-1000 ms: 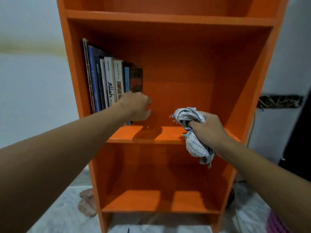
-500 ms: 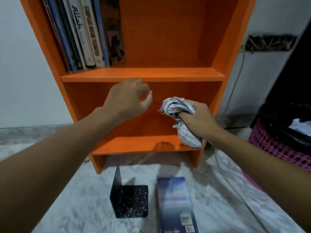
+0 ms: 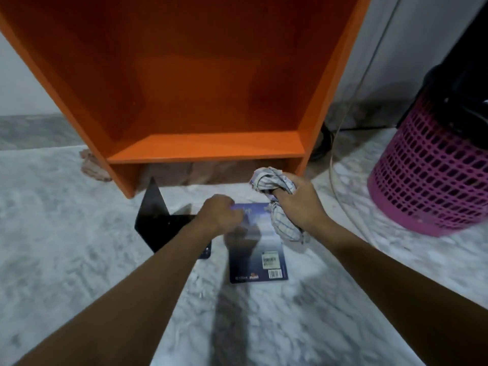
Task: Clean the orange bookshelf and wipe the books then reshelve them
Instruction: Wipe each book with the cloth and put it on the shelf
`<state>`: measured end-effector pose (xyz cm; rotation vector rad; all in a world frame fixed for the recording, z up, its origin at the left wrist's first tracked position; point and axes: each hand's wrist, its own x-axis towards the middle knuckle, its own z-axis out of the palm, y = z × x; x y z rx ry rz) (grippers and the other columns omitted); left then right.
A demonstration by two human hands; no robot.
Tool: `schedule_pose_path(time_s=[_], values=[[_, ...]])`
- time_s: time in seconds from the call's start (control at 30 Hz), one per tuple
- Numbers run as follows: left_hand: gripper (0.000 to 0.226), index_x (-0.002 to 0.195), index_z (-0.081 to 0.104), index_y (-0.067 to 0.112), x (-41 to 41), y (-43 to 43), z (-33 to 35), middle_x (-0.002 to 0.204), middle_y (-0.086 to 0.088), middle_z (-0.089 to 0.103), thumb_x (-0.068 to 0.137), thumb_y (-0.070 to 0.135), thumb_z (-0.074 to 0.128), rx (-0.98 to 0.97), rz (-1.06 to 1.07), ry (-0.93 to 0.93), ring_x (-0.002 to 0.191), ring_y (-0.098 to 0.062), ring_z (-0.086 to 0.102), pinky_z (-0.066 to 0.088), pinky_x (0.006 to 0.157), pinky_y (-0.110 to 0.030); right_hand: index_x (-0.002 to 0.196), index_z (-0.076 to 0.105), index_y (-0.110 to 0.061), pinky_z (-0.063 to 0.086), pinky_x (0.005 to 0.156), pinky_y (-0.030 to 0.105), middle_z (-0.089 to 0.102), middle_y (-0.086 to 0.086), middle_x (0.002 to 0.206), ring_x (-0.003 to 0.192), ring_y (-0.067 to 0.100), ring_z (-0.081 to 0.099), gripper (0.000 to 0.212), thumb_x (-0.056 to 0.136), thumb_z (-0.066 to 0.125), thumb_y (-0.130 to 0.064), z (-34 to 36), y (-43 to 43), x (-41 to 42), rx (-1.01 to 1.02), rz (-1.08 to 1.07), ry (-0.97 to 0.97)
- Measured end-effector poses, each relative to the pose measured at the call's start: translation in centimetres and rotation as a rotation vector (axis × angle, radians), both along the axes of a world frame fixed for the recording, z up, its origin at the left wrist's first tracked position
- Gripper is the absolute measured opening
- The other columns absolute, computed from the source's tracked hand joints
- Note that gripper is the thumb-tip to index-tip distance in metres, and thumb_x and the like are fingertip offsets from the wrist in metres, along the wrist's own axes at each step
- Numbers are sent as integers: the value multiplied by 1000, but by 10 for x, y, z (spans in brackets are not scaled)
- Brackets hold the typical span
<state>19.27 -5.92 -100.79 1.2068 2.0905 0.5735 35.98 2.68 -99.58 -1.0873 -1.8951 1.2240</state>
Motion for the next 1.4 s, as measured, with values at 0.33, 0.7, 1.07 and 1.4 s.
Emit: schedule_pose_path(time_s=[0.33,0.7,1.07,1.4], values=[[18,79,76,0,22,-50,-96,78,-22,71,84,1,59,-86,205,-54,77,-31,68,36,58,-23,131,62,-19,41,88,15,55,1,120,108,16,55,52,82,61,0,-119,-50,17,140,450,-456],[5,88,74,6,13,-42,-100,58,-9,63,88,5,69,-221,380,-365,24,-9,45,36,31,-16,131,62,-19,48,91,23,55,6,126,111,22,55,58,82,51,10,-143,35,-22,309,196,-414],[10,94,73,3,10,-37,-97,54,-3,64,87,8,71,-248,404,-419,24,-7,44,38,31,-15,134,58,-29,52,71,26,55,1,131,112,17,52,72,76,59,13,-145,25,-61,592,573,-455],[10,79,66,11,4,-40,-98,48,-2,63,87,8,71,-266,395,-488,27,-13,45,41,34,-18,136,57,-25,45,86,19,53,0,126,113,16,49,69,78,59,11,-142,4,-29,431,378,-403]])
